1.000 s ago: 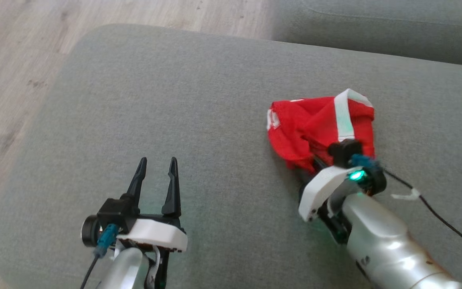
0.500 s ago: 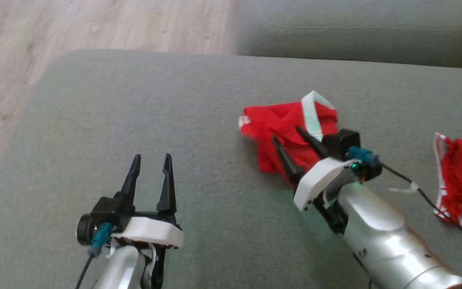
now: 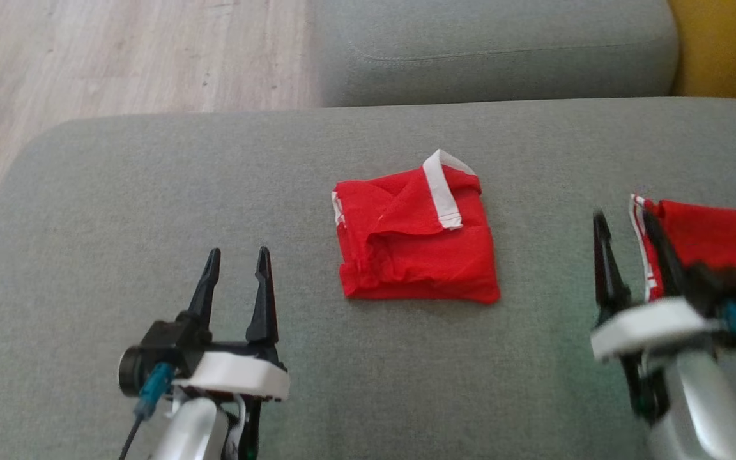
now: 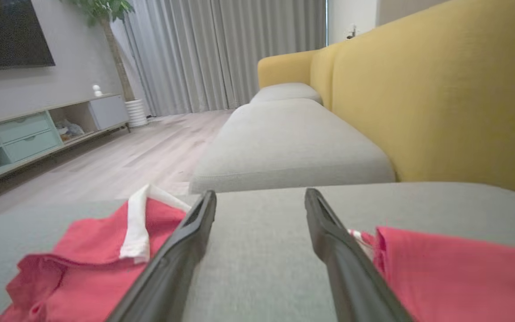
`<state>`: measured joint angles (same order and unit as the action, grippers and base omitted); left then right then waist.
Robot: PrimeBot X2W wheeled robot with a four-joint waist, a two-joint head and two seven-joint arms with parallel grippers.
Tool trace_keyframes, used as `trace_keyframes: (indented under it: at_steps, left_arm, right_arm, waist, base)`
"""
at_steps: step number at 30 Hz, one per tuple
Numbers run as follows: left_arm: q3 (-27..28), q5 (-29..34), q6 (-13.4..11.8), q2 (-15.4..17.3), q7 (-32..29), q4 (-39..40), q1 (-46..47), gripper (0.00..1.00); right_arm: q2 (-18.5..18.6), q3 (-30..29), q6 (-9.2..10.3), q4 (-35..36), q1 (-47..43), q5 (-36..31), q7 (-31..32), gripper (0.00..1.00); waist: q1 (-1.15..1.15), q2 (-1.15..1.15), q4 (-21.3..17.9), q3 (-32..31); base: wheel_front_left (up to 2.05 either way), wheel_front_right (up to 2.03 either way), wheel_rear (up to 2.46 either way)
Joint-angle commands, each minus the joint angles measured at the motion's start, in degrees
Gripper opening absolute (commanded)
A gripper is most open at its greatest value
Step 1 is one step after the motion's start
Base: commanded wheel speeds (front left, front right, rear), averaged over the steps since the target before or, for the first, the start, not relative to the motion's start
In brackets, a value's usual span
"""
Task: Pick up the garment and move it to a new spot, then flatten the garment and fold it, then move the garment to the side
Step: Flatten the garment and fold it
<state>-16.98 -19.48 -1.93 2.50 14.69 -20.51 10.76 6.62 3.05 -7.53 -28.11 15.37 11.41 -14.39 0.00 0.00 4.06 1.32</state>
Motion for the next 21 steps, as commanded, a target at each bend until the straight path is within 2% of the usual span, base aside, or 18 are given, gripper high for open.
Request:
trace_keyframes:
  at_steps: [1, 5, 10, 11, 12, 17, 21]
  left_arm:
    - [2.1, 0.5, 0.2, 0.4, 0.3, 2.1, 0.3, 1.0]
    - [2.4, 0.7, 0.3, 0.4, 0.3, 2.2, -0.6, 1.0]
    - [2.4, 0.9, 0.7, 0.4, 0.3, 2.4, -0.5, 1.0]
    - [2.2, 0.9, 0.7, 0.4, 0.3, 2.5, -0.3, 1.0]
    - [2.0, 0.8, 0.8, 0.4, 0.3, 2.6, 0.0, 1.0]
    - [0.8, 0.5, 0.8, 0.4, 0.3, 2.8, 1.5, 1.0]
    - [-0.6, 0.1, 0.7, 0.4, 0.3, 2.7, 3.0, 1.0]
  right_arm:
    - [-1.9, -1.0, 0.04, 4.7, -2.2, -2.2, -0.6, 1.0]
    - [-3.3, -3.0, 0.04, 8.1, -7.0, -4.3, -0.6, 1.0]
    - [-3.7, -3.2, 0.04, 9.8, -7.4, -5.0, -0.6, 1.0]
    - [-3.7, -3.0, 0.04, 10.0, -7.1, -5.0, -0.6, 0.47]
    - [-3.7, -2.7, 0.04, 10.1, -6.8, -5.1, -0.6, 0.0]
    - [-3.7, -2.1, 0.04, 9.2, -3.8, -5.5, -0.6, 0.0]
    - [-3.6, -0.5, 0.04, 5.7, 1.4, -6.3, 0.0, 0.0]
  waist:
    - [0.0, 0.0, -0.6, -0.1]
    - [0.0, 0.0, -1.3, 0.2]
    - [0.0, 0.0, -1.3, 1.2]
    - [0.0, 0.0, -1.1, 1.6]
    - [0.0, 0.0, -0.9, 2.0]
    - [0.0, 0.0, 0.7, 4.7]
    - [0.0, 0.0, 3.1, 7.6]
  base:
    - [0.0, 0.0, 0.0]
    - [0.0, 0.0, 0.0]
    - [0.0, 0.0, 0.0]
    - [0.0, 0.0, 0.0]
    - [0.0, 0.0, 0.0]
    - [0.0, 0.0, 0.0]
    - [0.0, 0.0, 0.0]
